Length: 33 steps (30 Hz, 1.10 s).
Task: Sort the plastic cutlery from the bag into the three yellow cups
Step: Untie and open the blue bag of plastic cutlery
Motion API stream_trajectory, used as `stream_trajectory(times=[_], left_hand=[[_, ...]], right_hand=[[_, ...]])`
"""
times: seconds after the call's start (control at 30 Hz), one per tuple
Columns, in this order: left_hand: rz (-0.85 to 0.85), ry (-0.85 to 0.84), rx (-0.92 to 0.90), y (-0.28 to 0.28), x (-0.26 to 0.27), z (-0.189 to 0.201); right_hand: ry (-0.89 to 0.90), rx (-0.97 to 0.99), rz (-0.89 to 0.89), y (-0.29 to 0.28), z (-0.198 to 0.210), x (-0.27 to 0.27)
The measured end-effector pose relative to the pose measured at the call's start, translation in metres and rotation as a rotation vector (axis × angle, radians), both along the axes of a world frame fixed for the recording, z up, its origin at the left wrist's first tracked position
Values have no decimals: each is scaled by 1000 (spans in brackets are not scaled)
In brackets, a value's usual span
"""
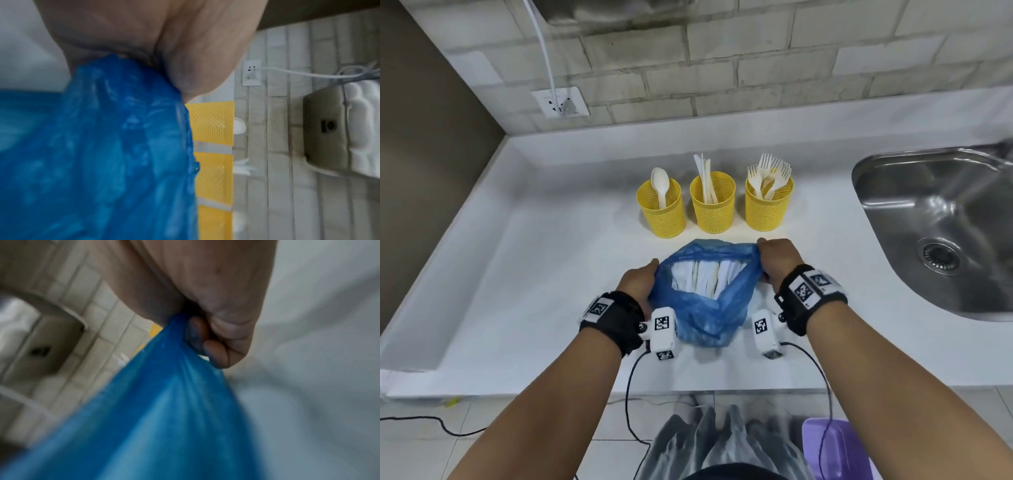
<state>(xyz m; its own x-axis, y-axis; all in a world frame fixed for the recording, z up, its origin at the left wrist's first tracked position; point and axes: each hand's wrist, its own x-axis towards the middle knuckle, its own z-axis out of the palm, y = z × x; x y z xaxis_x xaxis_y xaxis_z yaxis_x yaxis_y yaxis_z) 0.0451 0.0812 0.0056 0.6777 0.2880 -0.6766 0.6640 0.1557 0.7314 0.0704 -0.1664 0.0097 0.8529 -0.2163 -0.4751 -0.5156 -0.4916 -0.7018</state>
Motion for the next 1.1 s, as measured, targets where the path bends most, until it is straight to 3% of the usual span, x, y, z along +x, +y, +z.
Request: stream_trajectory(times=[0.17, 0.23, 0.3, 0.4, 0.5, 0.6, 0.7, 0.77, 0.9, 1.0, 1.1], left_hand=[[-415, -5, 444, 6, -17, 12], [-579, 24, 613, 8, -34, 22], [-670, 47, 647, 7, -48, 30], [-603, -41, 360, 2, -62, 37], [-382, -116, 28, -3, -76, 34], [-172, -52, -286, 3, -79, 22], [-132, 72, -496, 6, -83, 9], [-73, 72, -480, 4, -85, 4], [40, -9, -271, 4, -94, 9], [-96, -8, 3, 4, -92, 15], [-180, -101, 164, -3, -90, 14]], right_hand=[[-82, -6, -79, 7, 14, -29], [-26, -89, 71, 11, 25, -49], [61, -107, 242, 16, 39, -66], [115, 97, 270, 25, 35, -77], [96, 498, 14, 24, 23, -77], [118, 812, -140, 16, 14, -82], [143, 971, -212, 10, 2, -91], [125, 889, -211, 8, -4, -96], [147, 427, -61, -1, 2, -102], [313, 352, 61, 0, 12, -104], [251, 336, 104, 16, 12, -102]])
